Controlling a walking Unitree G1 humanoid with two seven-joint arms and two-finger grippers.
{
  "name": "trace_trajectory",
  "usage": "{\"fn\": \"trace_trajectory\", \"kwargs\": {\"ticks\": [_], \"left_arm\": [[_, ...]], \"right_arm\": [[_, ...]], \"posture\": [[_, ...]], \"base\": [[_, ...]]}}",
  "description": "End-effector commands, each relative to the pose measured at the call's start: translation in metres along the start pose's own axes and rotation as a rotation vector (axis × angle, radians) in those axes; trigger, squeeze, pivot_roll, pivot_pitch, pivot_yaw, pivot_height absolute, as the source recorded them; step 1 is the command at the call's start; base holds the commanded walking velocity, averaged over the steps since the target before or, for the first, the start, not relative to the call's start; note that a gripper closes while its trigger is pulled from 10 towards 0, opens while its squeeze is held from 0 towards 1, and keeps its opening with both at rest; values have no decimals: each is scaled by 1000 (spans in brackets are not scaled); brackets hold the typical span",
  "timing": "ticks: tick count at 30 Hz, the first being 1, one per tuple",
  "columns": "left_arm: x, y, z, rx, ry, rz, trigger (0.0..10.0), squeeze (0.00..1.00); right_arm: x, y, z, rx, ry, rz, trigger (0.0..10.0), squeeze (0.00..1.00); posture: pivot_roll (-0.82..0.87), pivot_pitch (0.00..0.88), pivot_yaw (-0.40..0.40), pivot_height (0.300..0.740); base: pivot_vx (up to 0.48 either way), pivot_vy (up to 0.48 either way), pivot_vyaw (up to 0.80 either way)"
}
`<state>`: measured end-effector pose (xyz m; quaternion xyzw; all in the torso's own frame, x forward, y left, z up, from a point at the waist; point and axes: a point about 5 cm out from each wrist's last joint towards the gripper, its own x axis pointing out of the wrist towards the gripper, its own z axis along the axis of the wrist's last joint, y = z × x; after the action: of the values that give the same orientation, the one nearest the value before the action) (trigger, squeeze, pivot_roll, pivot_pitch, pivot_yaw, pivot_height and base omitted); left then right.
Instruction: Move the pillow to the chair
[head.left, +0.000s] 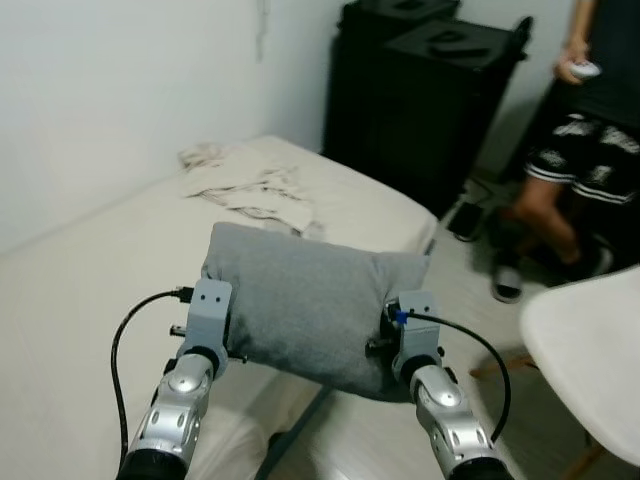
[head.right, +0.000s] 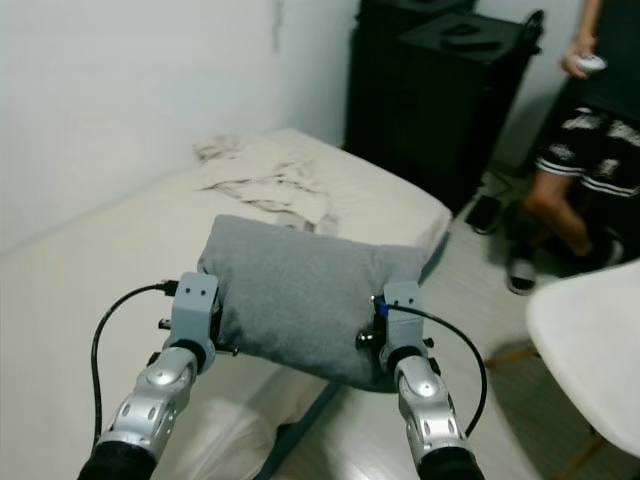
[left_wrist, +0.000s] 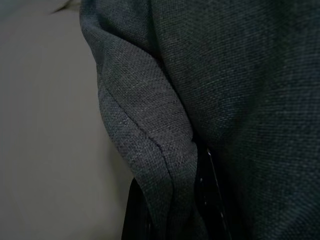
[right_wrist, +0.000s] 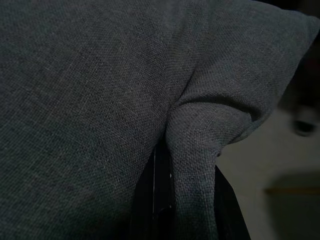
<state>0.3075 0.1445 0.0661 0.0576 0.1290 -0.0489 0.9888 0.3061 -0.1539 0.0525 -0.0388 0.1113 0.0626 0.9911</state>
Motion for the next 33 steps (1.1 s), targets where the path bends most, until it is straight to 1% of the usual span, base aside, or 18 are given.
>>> {"fn": "trace_trajectory", "kwargs": {"ticks": [1, 2, 3, 6, 7, 10, 13, 23, 33], "left_arm": [[0, -2, 5, 15, -29, -8, 10000, 0], [0, -1, 4, 11, -29, -6, 10000, 0], [-1, -1, 3, -22, -27, -4, 10000, 0], [-1, -1, 3, -32, -32, -3, 10000, 0], [-1, -1, 3, -32, -32, -3, 10000, 0], [-1, -1, -1, 6, -22, -12, 10000, 0], [-1, -1, -2, 10, -17, -18, 10000, 0], [-1, 2, -2, 12, -12, -16, 10000, 0], [0, -2, -4, -6, -11, -19, 10000, 0]], "right_arm": [[1, 12, 1, -5, -6, 46, 10000, 0], [1, 12, 1, -6, -5, 48, 10000, 0], [0, 12, 0, -8, -1, 49, 10000, 0], [0, 12, -2, -10, 10, 44, 10000, 0], [0, 12, -2, -10, 10, 44, 10000, 0], [-2, 10, -9, -21, 29, 27, 10000, 0], [-2, 9, -10, -19, 29, 19, 10000, 0], [-2, 12, -12, -1, 33, 8, 10000, 0], [-3, 11, -12, 20, 40, 11, 10000, 0]], "posture": [[-29, 98, -20, 740], [-30, 99, -20, 740], [-30, 99, -20, 740], [-28, 98, -22, 740], [-28, 98, -22, 740], [-18, 97, -14, 740], [-14, 97, -3, 740], [-4, 99, 12, 740], [-14, 97, 4, 740]], "base": [[0, 0, -800], [0, 0, -800], [0, 0, -800], [0, 0, -800], [0, 0, -800], [0, 0, -800], [0, 0, -800], [0, 0, -800], [0, 0, -800]]}}
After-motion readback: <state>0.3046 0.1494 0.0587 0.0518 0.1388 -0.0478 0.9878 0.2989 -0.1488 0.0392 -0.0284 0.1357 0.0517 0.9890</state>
